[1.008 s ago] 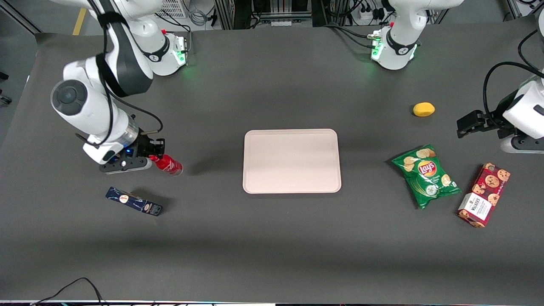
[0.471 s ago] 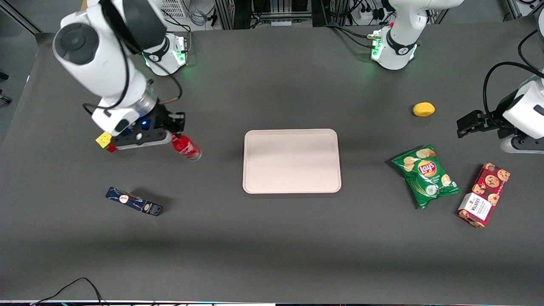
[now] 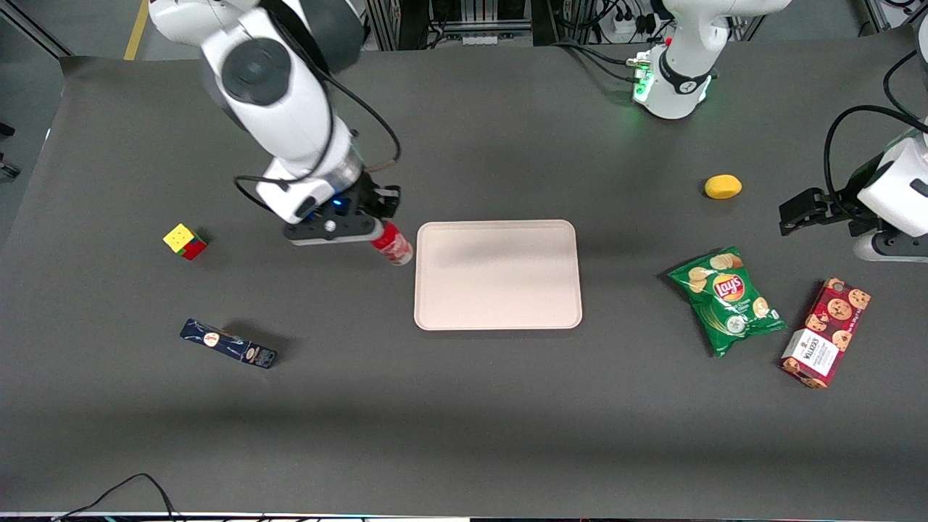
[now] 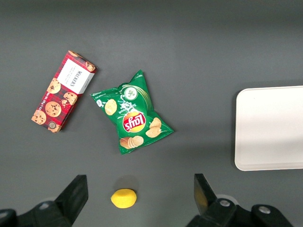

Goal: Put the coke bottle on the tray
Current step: 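Lift the bottle and carry it toward the pink tray, then lower the bottle onto the tray and open the right gripper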

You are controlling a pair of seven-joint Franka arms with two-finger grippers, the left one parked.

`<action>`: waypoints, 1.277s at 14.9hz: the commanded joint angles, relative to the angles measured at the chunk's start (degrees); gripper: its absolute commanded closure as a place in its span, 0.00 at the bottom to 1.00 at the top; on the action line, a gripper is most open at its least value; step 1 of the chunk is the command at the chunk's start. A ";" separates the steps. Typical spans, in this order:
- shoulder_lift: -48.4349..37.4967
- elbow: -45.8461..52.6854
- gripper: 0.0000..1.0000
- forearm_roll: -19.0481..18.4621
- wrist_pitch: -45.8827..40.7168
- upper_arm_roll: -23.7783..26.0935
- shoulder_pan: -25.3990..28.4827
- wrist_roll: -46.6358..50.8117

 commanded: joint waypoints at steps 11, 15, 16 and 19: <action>17.10 5.33 1.00 -6.89 10.31 0.71 5.21 11.27; 17.36 2.77 1.00 -8.39 13.30 1.06 5.29 13.12; 17.45 2.51 1.00 -8.39 13.39 1.06 5.29 13.20; 17.36 1.36 1.00 -8.39 14.62 1.06 5.29 13.21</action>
